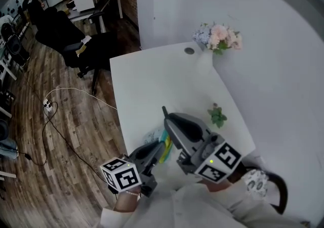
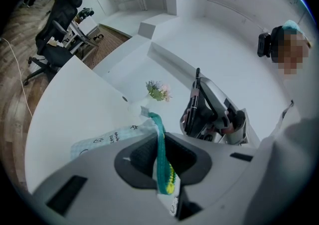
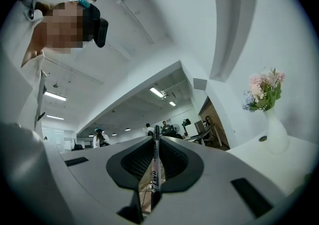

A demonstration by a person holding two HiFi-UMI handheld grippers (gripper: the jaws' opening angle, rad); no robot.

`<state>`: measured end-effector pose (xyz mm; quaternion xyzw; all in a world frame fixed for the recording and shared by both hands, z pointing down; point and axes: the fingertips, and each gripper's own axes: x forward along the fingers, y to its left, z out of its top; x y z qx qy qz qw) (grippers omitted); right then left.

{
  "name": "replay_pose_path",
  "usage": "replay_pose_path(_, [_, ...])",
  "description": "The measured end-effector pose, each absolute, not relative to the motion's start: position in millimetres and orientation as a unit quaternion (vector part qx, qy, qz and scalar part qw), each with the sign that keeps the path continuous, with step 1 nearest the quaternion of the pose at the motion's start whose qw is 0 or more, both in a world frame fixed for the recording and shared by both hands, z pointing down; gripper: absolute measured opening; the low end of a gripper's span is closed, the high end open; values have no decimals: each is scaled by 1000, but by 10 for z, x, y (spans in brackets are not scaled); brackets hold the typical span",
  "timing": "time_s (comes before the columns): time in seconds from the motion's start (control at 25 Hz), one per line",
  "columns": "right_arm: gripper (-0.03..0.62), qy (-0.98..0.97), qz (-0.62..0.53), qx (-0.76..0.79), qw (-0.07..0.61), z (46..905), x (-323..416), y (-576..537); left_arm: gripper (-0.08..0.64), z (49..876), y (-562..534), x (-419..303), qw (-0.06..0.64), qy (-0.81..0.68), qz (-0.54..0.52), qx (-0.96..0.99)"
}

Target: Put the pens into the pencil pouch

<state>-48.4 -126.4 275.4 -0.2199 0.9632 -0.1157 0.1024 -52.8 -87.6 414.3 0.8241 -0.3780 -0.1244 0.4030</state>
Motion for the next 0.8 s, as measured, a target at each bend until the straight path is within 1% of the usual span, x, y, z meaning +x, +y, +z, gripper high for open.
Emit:
replay_pose_path(0.24, [40,960,-141,-201,134,2779,-558,-1286,44,4149,-892,-552,404,-381,-128,822])
replay_pose_path(0.8, [40,959,-136,-198,151,3107,-655,-1278,44,4131,-913,-645,416,-385,-150,810])
